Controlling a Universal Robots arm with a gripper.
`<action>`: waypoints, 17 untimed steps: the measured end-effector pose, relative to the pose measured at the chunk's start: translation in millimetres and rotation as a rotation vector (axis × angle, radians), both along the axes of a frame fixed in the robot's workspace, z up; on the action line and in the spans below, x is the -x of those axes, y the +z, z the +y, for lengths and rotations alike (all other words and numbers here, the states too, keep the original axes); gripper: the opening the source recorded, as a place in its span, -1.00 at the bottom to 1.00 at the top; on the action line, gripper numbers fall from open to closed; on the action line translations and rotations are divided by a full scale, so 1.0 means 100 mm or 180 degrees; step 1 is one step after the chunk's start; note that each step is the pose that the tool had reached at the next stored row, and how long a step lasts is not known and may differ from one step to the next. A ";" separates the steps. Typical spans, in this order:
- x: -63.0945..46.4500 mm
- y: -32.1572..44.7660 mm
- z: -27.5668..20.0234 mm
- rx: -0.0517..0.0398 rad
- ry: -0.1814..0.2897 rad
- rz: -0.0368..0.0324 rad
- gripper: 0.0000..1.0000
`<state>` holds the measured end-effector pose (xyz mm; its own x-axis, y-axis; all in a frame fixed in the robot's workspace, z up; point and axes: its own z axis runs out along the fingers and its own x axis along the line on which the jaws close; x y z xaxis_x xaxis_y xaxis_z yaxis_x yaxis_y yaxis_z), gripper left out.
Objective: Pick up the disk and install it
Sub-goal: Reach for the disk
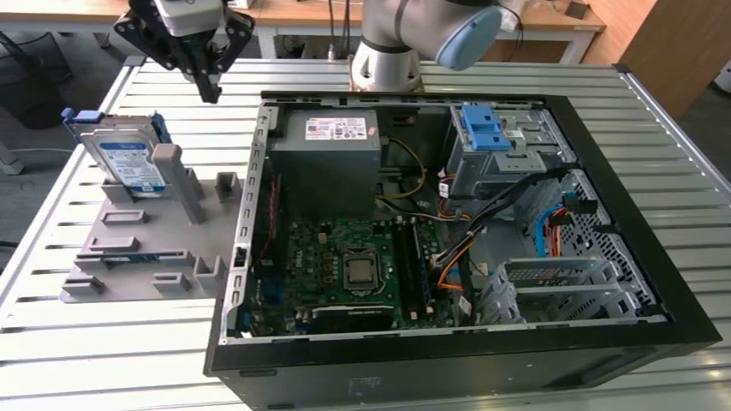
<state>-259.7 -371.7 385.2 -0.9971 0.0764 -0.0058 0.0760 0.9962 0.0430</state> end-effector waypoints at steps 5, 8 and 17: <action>0.05 -0.002 0.004 0.0000 0.0001 0.0000 -0.79; 0.06 -0.002 0.004 0.0000 0.0000 0.0000 -0.79; 0.17 -0.003 0.008 0.0000 0.0000 0.0000 -0.79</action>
